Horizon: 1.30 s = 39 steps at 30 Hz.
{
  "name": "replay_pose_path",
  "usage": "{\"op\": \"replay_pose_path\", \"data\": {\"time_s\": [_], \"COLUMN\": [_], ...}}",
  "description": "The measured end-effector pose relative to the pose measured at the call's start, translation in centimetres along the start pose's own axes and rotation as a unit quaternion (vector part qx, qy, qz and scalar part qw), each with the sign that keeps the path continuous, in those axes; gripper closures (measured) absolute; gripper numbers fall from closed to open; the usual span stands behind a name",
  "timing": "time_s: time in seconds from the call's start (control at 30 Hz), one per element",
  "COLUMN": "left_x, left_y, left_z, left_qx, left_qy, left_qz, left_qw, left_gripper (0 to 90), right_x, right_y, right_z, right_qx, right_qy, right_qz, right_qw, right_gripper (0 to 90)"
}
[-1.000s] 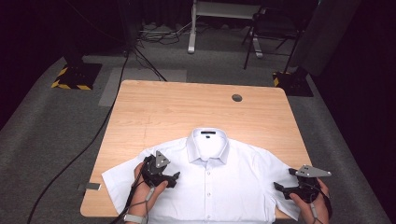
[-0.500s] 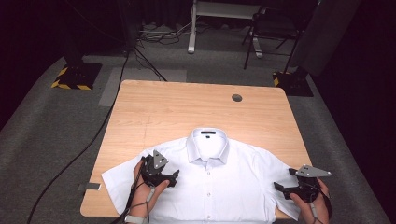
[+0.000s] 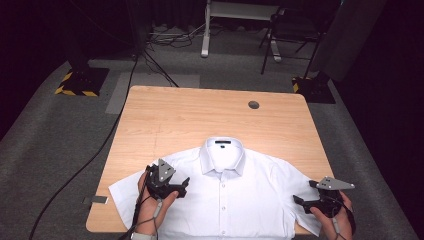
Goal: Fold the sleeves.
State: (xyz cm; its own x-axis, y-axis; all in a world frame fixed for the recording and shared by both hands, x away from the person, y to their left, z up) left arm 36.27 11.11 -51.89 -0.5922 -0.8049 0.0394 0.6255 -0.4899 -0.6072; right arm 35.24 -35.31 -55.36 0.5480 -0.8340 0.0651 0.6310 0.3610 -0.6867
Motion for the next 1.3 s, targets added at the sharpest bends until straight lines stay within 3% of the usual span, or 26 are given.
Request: {"op": "replay_pose_path", "data": {"time_s": [0.43, 1.3], "left_x": [-1.5, -4.8], "left_y": [-2.0, -6.1], "left_z": [-1.2, -3.1], "left_qx": [-0.003, 0.01], "left_qy": [0.003, -0.018], "left_qz": [0.019, 0.054], "left_qw": [0.9998, 0.9983], "left_gripper": [7.5, 7.5], "right_x": [0.0, 0.0], "right_y": [0.0, 0.0], "right_z": [0.0, 0.0], "right_qx": [0.0, 0.0], "right_qy": [0.0, 0.0], "right_qz": [0.0, 0.0], "right_qw": [1.0, 1.0], "right_gripper": [7.8, 7.8]}}
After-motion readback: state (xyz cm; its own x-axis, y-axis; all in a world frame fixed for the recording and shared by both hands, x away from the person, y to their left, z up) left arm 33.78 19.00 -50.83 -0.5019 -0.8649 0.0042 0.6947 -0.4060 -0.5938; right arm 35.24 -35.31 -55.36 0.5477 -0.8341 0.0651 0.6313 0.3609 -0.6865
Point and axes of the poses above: each handheld gripper's, and its own axes: y roughly forward along the jaws, z roughly out of its top, x roughly to its right, the point moved 7 cm from there along y, roughly forward along the jaws, and after that the axes turned 6 degrees about -z, right-handed, at the moved point
